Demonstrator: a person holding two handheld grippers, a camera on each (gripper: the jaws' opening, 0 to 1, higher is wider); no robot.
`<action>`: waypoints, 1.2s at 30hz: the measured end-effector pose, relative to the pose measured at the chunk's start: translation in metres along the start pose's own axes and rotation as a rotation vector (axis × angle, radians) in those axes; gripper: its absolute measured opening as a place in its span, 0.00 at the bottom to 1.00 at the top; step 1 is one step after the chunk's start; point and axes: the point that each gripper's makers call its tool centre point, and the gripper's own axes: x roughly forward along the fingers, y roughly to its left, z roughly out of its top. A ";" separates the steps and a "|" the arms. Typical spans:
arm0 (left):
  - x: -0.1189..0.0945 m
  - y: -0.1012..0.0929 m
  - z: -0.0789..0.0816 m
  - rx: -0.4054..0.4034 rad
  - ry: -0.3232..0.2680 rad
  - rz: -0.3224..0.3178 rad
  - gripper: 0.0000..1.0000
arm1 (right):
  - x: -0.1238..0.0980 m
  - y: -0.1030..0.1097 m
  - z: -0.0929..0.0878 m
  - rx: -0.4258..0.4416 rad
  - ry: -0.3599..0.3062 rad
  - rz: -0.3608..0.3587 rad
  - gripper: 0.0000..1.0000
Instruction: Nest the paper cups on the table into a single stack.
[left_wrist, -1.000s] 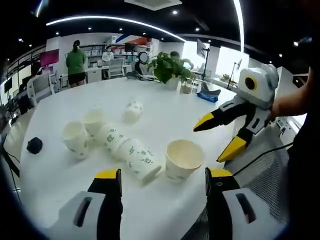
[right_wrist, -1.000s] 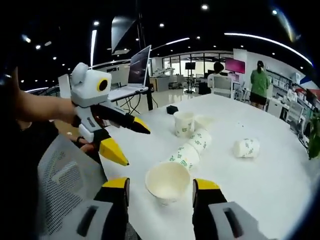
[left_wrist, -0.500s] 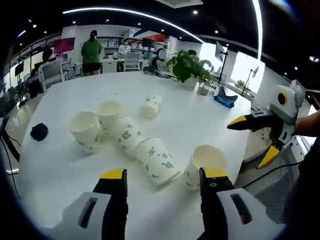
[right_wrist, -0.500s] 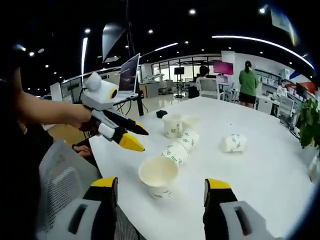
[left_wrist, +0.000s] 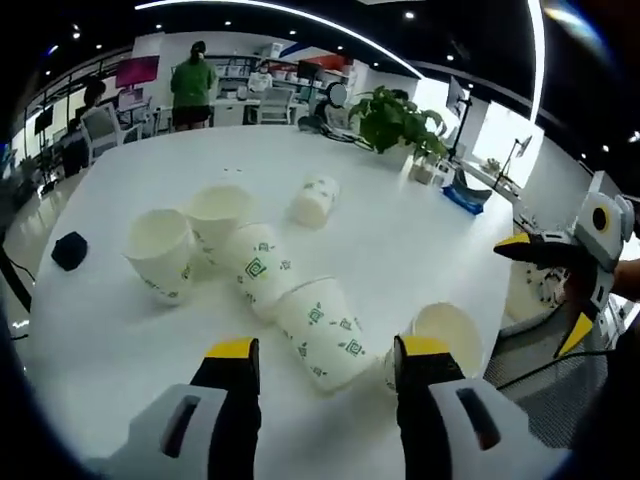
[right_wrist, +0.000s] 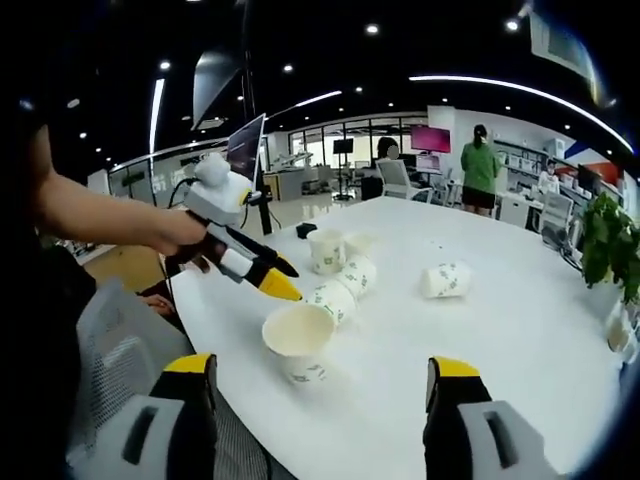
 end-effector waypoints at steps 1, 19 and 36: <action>0.003 0.004 -0.001 -0.002 0.008 0.006 0.51 | -0.001 0.000 -0.001 0.003 0.000 -0.002 0.87; 0.035 0.006 -0.017 -0.004 0.102 0.021 0.44 | -0.005 -0.004 0.000 0.037 -0.017 -0.032 0.85; 0.031 0.020 -0.032 0.044 0.165 0.053 0.37 | -0.003 0.000 -0.005 0.025 0.006 -0.023 0.82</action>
